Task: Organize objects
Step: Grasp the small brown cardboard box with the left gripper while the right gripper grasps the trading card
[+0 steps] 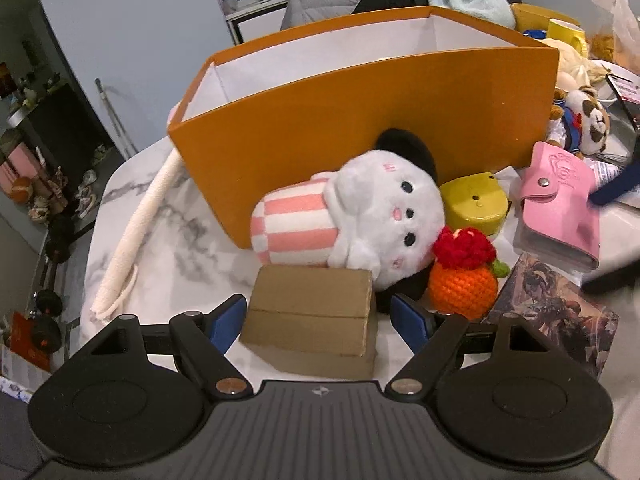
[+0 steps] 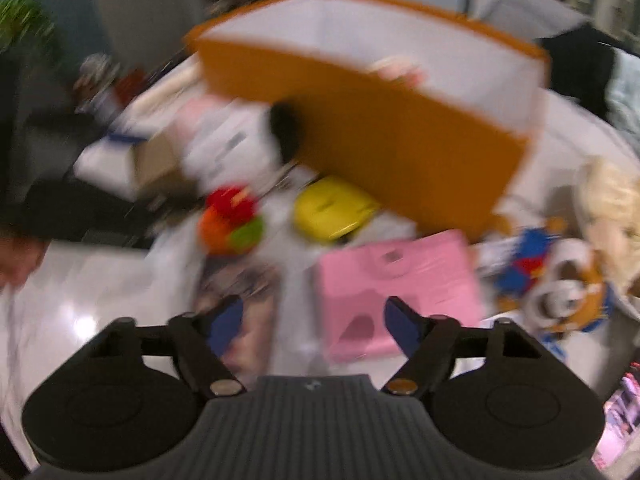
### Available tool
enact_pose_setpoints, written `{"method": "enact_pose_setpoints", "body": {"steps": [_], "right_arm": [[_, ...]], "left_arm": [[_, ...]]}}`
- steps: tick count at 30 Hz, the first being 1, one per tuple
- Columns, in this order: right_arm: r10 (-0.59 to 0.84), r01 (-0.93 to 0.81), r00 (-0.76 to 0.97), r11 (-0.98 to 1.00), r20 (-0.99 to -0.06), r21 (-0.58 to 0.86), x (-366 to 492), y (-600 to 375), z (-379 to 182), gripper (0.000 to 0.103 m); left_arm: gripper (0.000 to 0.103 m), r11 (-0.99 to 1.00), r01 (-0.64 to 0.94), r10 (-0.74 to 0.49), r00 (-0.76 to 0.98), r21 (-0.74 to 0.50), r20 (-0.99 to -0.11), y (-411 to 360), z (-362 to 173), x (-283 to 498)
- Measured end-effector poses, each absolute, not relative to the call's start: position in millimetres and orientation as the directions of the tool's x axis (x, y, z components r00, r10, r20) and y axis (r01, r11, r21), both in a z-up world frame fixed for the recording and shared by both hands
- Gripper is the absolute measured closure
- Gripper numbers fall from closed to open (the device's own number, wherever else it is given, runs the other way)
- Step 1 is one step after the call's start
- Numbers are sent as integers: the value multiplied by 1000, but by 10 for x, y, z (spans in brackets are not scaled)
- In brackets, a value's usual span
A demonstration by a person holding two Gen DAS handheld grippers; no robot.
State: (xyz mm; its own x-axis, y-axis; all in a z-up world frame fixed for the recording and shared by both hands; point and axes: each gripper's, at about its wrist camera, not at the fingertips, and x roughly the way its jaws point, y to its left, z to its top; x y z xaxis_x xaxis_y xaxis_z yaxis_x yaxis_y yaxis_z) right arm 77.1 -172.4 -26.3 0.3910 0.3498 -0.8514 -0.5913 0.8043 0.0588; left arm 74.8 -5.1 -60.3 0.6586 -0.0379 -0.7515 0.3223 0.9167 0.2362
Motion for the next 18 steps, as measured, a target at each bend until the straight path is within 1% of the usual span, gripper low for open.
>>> {"method": "enact_pose_setpoints", "body": {"steps": [4,7,11,18], "right_arm": [[361,-659,343,751,-867,52,606,-1496,-384,29],[386,-659,315,746,-867,93,564,-1416,-424,30],[382,-661,292,744,-877,103,561,-1327,-488,30],[356,-678,341,735,-870,36,457,-1222,-534,31]], "left_arm": [[14,913,326,-37,665,245,-746,-62,-626,760],[16,918,322,-45,668,233,-743,-40,-630,772],[19,926,314,-58,666,209,-744,-3,-634,798],[21,928,313,-60,662,203,-747,-1,-662,830]]}}
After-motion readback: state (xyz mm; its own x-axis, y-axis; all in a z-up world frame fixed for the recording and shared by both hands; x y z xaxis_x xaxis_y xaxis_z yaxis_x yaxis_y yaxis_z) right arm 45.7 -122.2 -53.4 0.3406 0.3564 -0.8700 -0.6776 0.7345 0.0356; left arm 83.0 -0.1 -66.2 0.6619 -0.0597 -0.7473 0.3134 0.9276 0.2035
